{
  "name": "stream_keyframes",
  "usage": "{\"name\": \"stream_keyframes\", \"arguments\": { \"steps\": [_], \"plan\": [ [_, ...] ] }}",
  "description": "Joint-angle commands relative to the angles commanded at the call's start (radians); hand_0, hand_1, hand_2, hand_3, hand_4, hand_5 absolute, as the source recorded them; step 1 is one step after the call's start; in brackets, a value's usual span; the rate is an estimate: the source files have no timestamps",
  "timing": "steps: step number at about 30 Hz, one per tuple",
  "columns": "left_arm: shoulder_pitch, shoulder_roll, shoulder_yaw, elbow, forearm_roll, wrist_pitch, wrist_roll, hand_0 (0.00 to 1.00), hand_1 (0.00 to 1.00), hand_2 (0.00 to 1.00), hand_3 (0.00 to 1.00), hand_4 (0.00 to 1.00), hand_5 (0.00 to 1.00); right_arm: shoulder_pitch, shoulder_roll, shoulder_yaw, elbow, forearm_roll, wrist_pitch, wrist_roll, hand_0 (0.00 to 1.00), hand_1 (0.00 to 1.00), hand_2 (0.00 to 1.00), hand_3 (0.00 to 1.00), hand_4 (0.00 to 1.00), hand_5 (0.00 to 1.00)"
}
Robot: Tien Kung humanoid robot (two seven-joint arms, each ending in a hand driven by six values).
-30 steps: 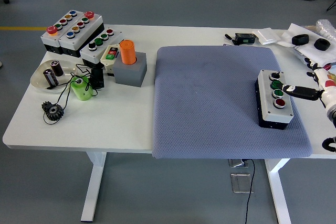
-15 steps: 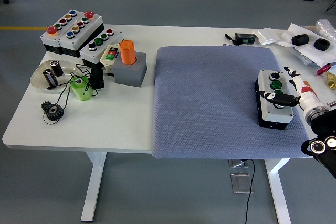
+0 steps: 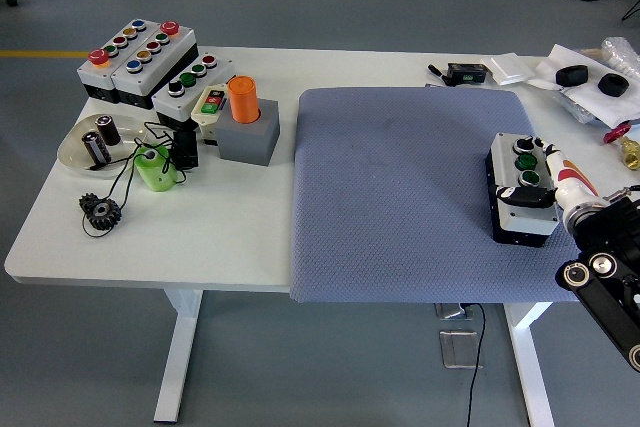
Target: Pick up the button,place it on the desk,press the button,press the button
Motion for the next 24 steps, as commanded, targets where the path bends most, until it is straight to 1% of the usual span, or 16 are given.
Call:
{"name": "stream_keyframes", "arguments": {
  "steps": [1, 6, 7, 12, 13, 18, 19, 22, 24],
  "plan": [
    [0.0, 0.0, -0.001, 0.0, 0.001, 0.0, 0.0, 0.698, 0.745, 0.763, 0.614, 0.429, 0.998, 0.004, 0.003, -0.001, -0.005, -0.01, 0.005, 0.0, 0.89, 0.868, 0.983, 0.998, 0.854, 0.228],
    [0.0, -0.001, -0.002, 0.0, 0.001, 0.002, 0.001, 0.698, 0.745, 0.763, 0.614, 0.429, 0.998, 0.008, 0.006, 0.001, -0.023, -0.022, 0.015, 0.0, 0.89, 0.868, 0.983, 0.998, 0.854, 0.228],
    [0.0, -0.001, -0.001, 0.0, 0.0, 0.002, 0.0, 0.695, 0.746, 0.761, 0.613, 0.428, 0.998, 0.007, 0.006, 0.001, -0.026, -0.022, 0.014, 0.0, 0.845, 0.742, 0.871, 0.998, 0.836, 0.202],
    [0.0, -0.001, -0.003, 0.001, 0.002, 0.002, 0.001, 0.695, 0.746, 0.761, 0.613, 0.428, 0.998, 0.01, 0.011, 0.006, -0.047, -0.035, 0.015, 0.0, 0.845, 0.742, 0.871, 0.998, 0.836, 0.202],
    [0.0, -0.001, -0.004, 0.001, 0.003, 0.002, 0.002, 0.692, 0.745, 0.76, 0.61, 0.427, 0.998, 0.01, 0.011, 0.005, -0.05, -0.035, 0.018, 0.0, 0.816, 0.712, 0.839, 0.998, 0.847, 0.215],
    [0.001, -0.001, -0.009, 0.001, 0.011, 0.003, 0.004, 0.692, 0.745, 0.76, 0.61, 0.427, 0.998, 0.006, 0.013, 0.003, -0.066, -0.036, 0.028, 0.0, 0.816, 0.712, 0.839, 0.998, 0.847, 0.215],
    [0.001, -0.001, -0.009, 0.001, 0.013, 0.003, 0.004, 0.691, 0.744, 0.759, 0.608, 0.424, 0.998, 0.003, 0.014, 0.003, -0.069, -0.044, 0.029, 0.0, 0.743, 0.655, 0.817, 0.998, 0.848, 0.225],
    [0.002, -0.001, -0.01, 0.001, 0.014, 0.003, 0.004, 0.691, 0.744, 0.759, 0.608, 0.424, 0.998, -0.002, 0.015, 0.003, -0.074, -0.059, 0.029, 0.0, 0.743, 0.655, 0.817, 0.998, 0.848, 0.225],
    [0.003, -0.001, -0.016, 0.001, 0.024, 0.004, 0.006, 0.691, 0.744, 0.759, 0.608, 0.424, 0.998, -0.001, 0.013, -0.004, -0.079, -0.068, 0.043, 0.0, 0.743, 0.655, 0.817, 0.998, 0.848, 0.225]
  ]
}}
